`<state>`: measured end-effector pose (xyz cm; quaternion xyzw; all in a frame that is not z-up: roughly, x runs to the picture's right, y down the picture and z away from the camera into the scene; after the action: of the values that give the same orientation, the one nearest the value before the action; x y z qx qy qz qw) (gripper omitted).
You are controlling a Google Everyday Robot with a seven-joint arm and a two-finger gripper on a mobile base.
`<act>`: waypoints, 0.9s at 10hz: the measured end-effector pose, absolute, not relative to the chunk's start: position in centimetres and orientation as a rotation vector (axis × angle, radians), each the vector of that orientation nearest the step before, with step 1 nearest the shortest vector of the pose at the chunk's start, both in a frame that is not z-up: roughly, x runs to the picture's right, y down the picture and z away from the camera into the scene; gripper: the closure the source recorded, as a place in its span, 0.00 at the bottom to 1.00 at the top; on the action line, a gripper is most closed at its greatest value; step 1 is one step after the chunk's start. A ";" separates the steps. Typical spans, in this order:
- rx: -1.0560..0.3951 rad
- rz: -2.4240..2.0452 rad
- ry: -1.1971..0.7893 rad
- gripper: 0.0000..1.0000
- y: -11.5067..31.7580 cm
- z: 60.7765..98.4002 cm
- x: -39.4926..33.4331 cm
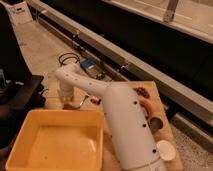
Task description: Wipe table surface with brush
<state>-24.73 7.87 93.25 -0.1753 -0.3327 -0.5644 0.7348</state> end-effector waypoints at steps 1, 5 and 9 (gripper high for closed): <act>-0.403 -1.215 -0.700 1.00 7.7 93.4 -22.6; -0.392 -1.176 -0.634 1.00 4.8 95.6 -20.6; -0.321 -1.233 -0.700 1.00 3.2 96.9 -24.7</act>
<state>-24.69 3.20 96.93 -0.1468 -0.3198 -0.5635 0.7474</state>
